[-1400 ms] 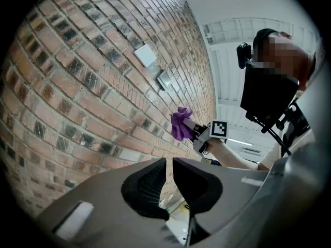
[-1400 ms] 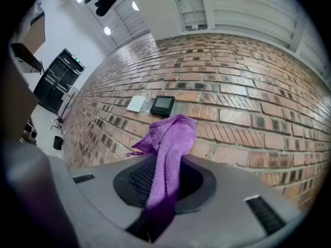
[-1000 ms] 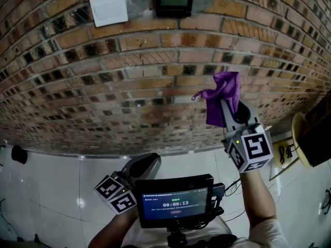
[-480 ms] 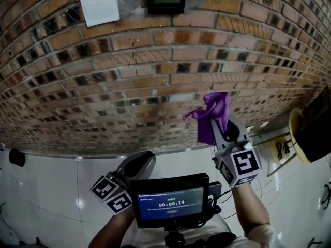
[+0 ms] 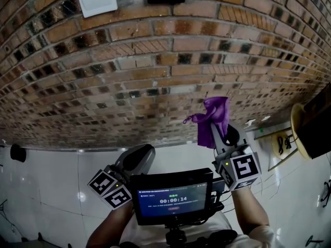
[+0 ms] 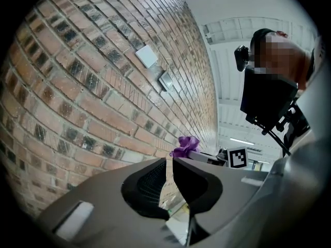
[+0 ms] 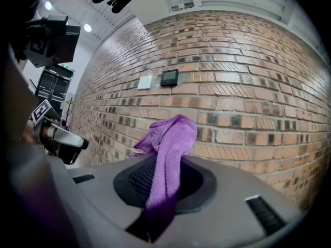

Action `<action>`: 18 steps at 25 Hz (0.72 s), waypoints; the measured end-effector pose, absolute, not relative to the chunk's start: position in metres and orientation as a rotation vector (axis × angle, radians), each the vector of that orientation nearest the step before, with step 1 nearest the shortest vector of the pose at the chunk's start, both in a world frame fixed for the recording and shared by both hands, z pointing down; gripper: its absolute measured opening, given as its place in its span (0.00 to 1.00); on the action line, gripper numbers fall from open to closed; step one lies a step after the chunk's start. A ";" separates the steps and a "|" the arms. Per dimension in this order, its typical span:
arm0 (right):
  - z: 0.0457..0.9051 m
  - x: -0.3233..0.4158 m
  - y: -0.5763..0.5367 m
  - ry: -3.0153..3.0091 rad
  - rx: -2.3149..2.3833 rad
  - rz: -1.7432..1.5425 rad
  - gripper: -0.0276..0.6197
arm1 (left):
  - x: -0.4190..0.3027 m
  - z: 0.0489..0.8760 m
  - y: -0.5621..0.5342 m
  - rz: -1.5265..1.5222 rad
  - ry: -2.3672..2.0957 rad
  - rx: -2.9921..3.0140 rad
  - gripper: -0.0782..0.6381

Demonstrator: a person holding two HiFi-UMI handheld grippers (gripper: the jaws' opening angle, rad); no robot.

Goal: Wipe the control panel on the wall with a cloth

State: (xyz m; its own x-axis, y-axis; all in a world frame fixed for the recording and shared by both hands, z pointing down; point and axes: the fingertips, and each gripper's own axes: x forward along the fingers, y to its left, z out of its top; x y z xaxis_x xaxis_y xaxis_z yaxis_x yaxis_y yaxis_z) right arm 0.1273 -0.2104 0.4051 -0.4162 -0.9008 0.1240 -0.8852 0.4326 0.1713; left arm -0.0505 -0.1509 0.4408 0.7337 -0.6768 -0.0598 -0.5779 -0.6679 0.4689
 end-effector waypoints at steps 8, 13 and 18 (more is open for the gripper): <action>0.429 0.108 -0.190 -2.483 1.442 -0.110 0.17 | -0.048 0.445 -0.148 -0.295 -0.955 2.505 0.16; 0.443 0.101 -0.187 -2.487 1.401 -0.083 0.17 | -0.049 0.447 -0.149 -0.292 -0.955 2.502 0.16; 0.470 0.113 -0.185 -2.484 1.388 -0.072 0.17 | -0.050 0.448 -0.149 -0.286 -0.957 2.494 0.16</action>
